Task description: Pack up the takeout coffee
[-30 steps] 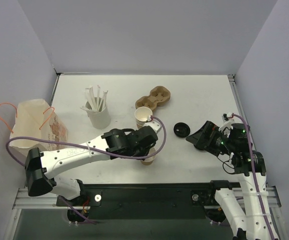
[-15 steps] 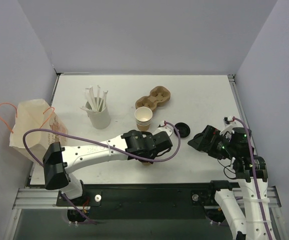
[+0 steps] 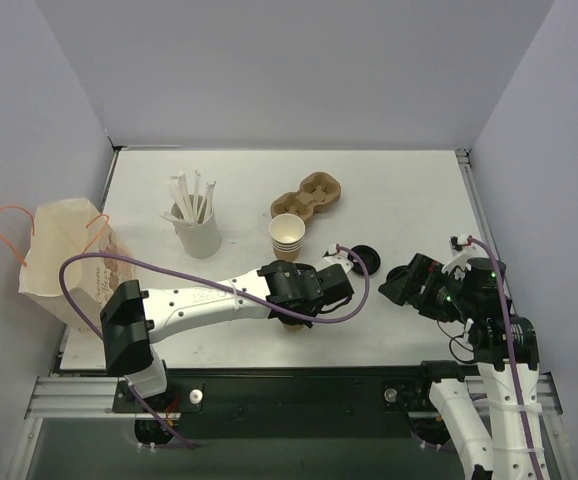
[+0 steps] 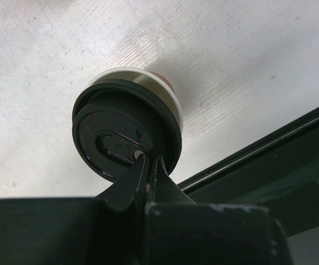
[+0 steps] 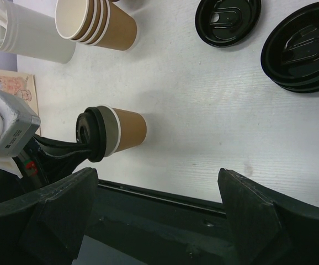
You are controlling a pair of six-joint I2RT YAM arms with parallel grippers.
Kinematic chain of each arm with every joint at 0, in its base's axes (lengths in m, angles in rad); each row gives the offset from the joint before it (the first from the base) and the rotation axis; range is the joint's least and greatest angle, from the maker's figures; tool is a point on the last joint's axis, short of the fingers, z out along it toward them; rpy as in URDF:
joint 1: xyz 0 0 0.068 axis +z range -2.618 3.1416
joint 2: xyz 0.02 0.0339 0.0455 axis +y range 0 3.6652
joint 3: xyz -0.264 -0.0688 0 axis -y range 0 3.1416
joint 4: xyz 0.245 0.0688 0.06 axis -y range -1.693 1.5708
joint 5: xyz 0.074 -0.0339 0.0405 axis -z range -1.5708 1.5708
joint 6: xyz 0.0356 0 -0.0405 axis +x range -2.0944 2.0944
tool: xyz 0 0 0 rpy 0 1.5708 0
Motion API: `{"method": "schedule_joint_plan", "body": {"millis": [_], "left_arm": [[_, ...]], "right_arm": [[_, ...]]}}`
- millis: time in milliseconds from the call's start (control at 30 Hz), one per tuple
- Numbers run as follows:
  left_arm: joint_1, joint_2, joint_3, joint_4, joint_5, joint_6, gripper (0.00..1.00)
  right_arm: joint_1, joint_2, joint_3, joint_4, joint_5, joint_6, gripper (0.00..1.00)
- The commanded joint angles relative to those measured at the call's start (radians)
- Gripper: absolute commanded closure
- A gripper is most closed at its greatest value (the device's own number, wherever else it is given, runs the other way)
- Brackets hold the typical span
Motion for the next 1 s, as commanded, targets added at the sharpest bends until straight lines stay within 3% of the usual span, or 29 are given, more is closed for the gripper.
{"method": "schedule_joint_plan", "body": {"millis": [0,200,967], "left_arm": [[-0.002,0.001,0.047,0.016,-0.017,0.009,0.94],[-0.002,0.009,0.036,0.04,-0.012,0.012,0.84],[0.02,0.006,-0.025,0.083,0.002,0.006,0.8]], "right_arm": [[0.004,-0.004,0.041,-0.023,0.018,-0.008,0.04],[0.004,-0.008,0.054,-0.029,0.02,-0.005,0.04],[0.004,-0.023,0.101,-0.067,0.04,-0.013,0.04]]}}
